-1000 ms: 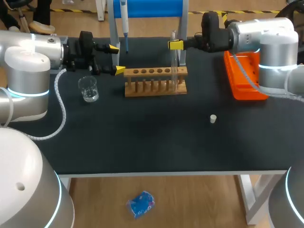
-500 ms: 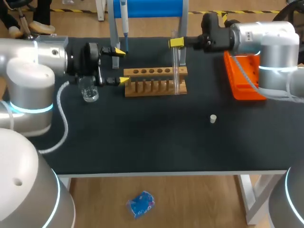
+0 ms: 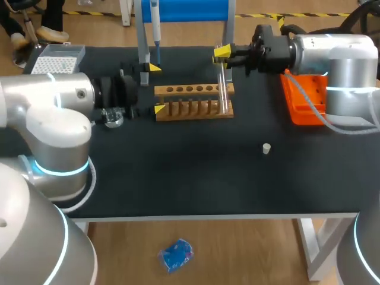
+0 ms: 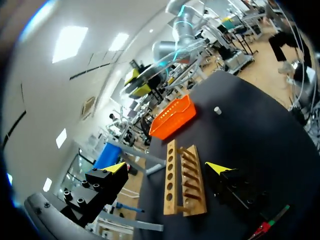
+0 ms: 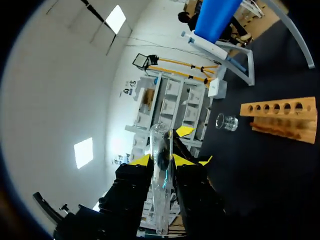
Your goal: Invert the test tube, pick up the pipette, mount the tip to pipette, aspirate from beaker and dispense into the tube, eject the tip, return the pipette, and cap with the stopper.
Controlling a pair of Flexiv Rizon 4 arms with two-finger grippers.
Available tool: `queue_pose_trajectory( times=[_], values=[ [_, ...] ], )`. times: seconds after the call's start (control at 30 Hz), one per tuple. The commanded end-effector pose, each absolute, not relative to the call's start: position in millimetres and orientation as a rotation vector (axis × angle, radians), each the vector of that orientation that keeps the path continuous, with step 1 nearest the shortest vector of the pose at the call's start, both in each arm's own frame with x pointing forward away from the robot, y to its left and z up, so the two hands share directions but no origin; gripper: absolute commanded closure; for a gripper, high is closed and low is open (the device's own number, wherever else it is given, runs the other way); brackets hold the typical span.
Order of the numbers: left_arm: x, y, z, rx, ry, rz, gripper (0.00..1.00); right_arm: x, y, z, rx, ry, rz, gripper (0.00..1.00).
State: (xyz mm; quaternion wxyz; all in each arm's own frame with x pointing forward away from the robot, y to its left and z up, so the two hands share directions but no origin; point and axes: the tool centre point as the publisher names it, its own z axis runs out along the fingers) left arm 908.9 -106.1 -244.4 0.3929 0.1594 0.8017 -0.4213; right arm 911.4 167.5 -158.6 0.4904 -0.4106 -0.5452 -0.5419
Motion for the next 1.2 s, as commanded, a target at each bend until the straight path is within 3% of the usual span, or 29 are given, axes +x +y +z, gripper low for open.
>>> queue_pose_trajectory(
  times=[0.03,0.53,1.2],
  values=[
    [890.9,-95.4,-242.4,0.669,1.488,-1.201,0.00,913.1,168.7,-156.8,-1.055,-1.266,-1.169,1.00],
    [891.3,-95.6,-241.4,0.667,1.495,-1.194,0.00,914.9,168.9,-156.1,-1.046,-1.290,-1.177,1.00],
    [863.8,-157.6,-199.6,0.950,1.397,-1.027,0.00,933.8,180.7,-186.9,-1.081,-1.239,-1.173,1.00]
  ],
)
